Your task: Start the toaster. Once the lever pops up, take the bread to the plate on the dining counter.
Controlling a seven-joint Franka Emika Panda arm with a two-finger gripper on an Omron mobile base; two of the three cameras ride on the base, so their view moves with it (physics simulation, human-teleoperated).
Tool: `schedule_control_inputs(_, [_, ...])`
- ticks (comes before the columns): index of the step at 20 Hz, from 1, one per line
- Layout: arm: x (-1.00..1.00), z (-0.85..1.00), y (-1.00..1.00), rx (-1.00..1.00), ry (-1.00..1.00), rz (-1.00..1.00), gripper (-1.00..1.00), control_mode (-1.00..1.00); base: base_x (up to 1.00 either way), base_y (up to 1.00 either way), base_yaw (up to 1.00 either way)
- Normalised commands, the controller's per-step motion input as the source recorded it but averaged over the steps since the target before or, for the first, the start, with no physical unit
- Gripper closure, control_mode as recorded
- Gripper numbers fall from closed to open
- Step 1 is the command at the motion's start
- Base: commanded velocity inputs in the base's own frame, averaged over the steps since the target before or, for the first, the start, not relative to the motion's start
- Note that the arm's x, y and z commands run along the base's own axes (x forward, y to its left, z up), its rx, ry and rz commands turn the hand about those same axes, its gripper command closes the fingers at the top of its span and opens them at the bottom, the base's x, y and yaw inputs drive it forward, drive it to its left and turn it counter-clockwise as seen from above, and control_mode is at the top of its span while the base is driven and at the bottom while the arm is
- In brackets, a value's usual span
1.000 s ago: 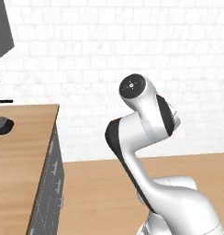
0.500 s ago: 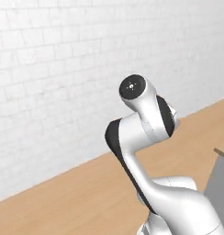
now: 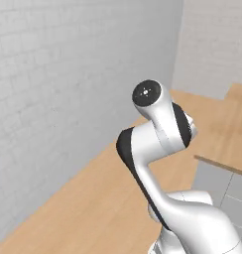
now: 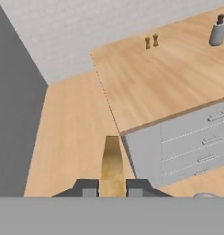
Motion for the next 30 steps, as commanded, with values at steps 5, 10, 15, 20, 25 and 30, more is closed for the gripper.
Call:
schedule_control_inputs(5, [0.0,0.0,0.0,0.0,0.0,0.0,1.0,1.0,0.7,0.89,-0.53])
schedule_control_inputs(10, [0.0,0.0,0.0,0.0,0.0,0.0,1.0,1.0,0.87,0.53,-0.56])
schedule_control_inputs(15, [0.0,0.0,0.0,0.0,0.0,0.0,1.0,1.0,0.91,0.42,-0.57])
schedule_control_inputs(20, [0.0,0.0,0.0,0.0,0.0,0.0,1.0,1.0,0.86,0.27,-0.56])
schedule_control_inputs(25, [0.0,0.0,0.0,0.0,0.0,0.0,1.0,1.0,0.84,0.16,-0.53])
schedule_control_inputs(30, [0.0,0.0,0.0,0.0,0.0,0.0,1.0,1.0,0.84,0.11,-0.51])
